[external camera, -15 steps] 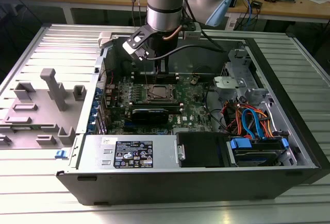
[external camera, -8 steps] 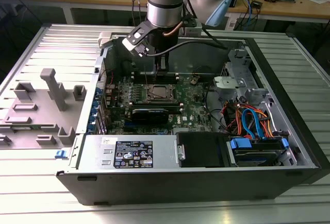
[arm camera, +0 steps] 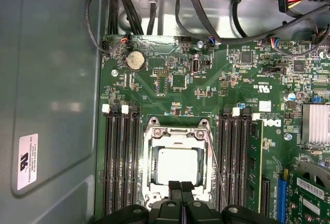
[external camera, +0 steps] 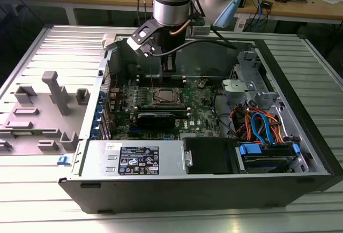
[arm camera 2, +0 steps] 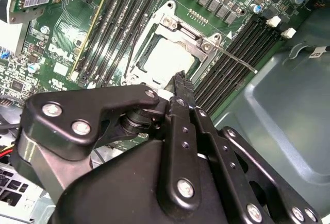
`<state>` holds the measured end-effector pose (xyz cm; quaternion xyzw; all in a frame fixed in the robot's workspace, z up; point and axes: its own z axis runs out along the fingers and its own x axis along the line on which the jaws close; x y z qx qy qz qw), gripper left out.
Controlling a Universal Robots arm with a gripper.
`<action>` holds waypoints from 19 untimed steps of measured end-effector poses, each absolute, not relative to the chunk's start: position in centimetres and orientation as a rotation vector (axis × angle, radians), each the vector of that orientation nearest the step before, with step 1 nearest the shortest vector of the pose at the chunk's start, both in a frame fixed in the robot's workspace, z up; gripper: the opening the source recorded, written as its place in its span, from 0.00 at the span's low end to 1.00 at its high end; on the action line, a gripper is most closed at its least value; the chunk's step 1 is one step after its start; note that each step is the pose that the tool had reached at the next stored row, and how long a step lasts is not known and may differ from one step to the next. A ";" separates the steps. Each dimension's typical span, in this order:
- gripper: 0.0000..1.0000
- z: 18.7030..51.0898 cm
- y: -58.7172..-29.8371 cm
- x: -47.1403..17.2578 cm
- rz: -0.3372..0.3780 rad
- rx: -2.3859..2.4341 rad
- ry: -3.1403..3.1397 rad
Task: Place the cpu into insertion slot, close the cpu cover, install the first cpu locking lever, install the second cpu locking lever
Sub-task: 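Install the first cpu locking lever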
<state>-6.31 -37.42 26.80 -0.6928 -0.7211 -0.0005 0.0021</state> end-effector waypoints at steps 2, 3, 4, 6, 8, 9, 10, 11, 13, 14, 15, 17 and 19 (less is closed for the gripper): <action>0.11 26.8 -37.4 -6.3 -0.002 -2.174 -2.263; 0.11 26.8 -37.4 -6.3 -0.002 -2.174 -2.262; 0.11 26.8 -37.4 -6.3 -0.002 -2.174 -2.262; 0.11 26.8 -37.4 -6.3 -0.002 -2.174 -2.262; 0.11 26.8 -37.4 -6.3 -0.002 -2.173 -2.263; 0.11 26.8 -37.4 -6.3 -0.002 -2.172 -2.264; 0.11 26.8 -37.4 -6.3 -0.002 -2.168 -2.267; 0.11 26.8 -37.4 -6.3 -0.002 -2.160 -2.276; 0.11 26.8 -37.4 -6.3 -0.002 -2.138 -2.296; 0.11 26.8 -37.4 -6.3 -0.002 -2.125 -2.309; 0.11 26.8 -37.4 -6.3 -0.002 -2.105 -2.326; 0.11 26.8 -37.4 -6.3 -0.001 -2.066 -2.361; 0.11 26.8 -37.4 -6.3 -0.001 -2.041 -2.383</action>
